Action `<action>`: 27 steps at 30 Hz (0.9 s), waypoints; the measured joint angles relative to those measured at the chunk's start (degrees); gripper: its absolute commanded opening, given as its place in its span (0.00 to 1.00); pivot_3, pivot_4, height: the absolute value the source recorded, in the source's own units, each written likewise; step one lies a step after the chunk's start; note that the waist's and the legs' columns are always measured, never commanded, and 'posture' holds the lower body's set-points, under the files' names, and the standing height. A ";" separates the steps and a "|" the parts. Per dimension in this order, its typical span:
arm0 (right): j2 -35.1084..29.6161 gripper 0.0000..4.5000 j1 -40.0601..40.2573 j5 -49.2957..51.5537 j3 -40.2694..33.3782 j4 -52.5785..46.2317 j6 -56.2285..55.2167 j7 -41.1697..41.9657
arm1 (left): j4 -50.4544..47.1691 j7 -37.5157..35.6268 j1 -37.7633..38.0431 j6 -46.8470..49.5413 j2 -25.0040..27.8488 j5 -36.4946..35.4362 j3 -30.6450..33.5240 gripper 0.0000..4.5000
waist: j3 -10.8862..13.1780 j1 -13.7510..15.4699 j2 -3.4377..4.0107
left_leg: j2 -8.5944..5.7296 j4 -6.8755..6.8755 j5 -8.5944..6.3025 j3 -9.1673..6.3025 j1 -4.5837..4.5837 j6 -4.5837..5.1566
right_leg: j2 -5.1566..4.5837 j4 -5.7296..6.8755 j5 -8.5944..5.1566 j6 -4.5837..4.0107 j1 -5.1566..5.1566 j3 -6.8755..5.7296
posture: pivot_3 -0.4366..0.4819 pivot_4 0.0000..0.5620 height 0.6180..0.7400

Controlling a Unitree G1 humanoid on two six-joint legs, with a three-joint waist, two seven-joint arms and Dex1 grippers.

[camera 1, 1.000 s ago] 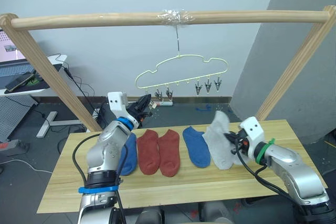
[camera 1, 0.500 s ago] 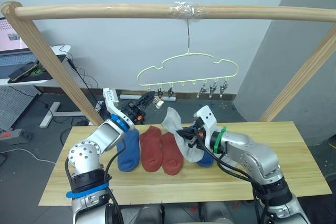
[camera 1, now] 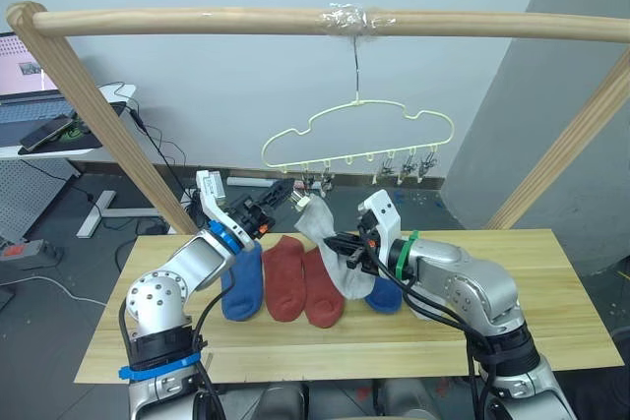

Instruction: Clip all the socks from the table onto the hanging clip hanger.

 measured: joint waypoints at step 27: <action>2.29 0.01 -3.47 4.71 -1.65 -1.07 3.34 -2.91 | 1.03 -1.08 -0.46 -1.54 0.74 0.15 -1.03 0.03 | 0.01 0.01 0.01 | 0.00 0.00 0.00 -0.01 -0.01 0.01 | 0.00 0.00 0.00 -0.01 -0.01 -0.02 | 0.44 0.17 1.00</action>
